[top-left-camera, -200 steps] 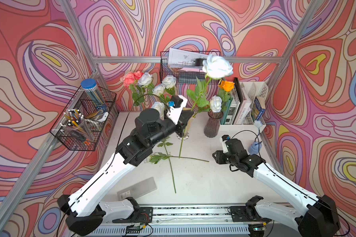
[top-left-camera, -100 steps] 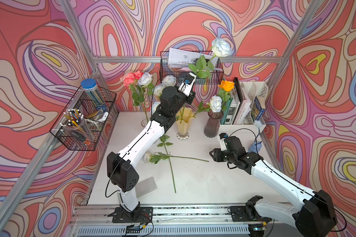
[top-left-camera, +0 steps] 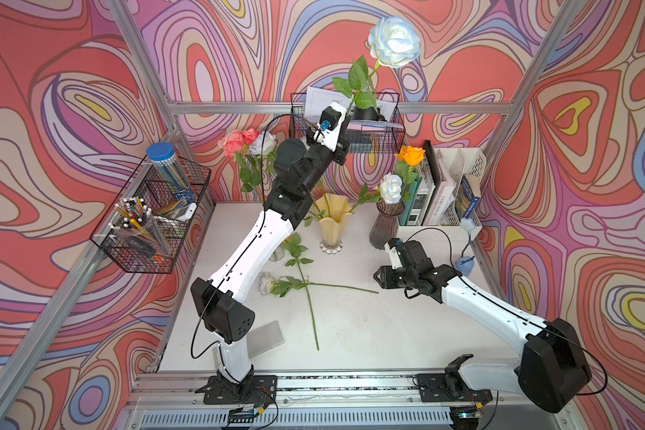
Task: Arrange the flowers in different vases according to their colors
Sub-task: Insert the flower into the vase, then pick up the flower at the center of the board.
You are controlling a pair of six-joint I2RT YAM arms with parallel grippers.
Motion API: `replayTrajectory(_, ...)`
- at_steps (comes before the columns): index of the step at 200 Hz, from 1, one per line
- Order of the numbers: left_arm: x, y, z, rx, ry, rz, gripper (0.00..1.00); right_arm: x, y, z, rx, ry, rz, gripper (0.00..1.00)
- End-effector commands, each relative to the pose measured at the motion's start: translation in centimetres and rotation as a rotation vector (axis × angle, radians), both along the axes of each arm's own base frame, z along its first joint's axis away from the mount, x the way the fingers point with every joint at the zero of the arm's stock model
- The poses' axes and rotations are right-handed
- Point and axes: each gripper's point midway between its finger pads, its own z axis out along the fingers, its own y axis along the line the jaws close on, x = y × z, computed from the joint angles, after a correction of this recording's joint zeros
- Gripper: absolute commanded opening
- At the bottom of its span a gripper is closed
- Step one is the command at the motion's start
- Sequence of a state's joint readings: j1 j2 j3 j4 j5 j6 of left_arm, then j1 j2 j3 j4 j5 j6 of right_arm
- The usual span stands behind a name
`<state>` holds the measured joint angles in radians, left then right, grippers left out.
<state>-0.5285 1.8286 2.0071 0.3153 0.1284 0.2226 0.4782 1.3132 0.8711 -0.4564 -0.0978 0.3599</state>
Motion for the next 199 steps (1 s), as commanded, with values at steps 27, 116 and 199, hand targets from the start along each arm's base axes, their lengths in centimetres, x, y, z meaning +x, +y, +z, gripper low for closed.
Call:
replayTrajectory(27, 3.7, -0.4, -10.0, -0.023, 0.169, 0.008, 0.0, 0.7, 0.5, 0.6, 0.016, -0.028, 0.029, 0.46)
replayTrajectory(116, 0.7, 3.2, -12.0, -0.085, 0.283, 0.104, 0.61, 0.2, 1.0, 2.6, 0.058, -0.063, 0.063, 0.51)
replayTrajectory(199, -13.1, 15.0, -23.9, -0.154, 0.953, 0.419, 0.6, -0.7, 1.3, 2.9, 0.102, -0.052, 0.079, 0.53)
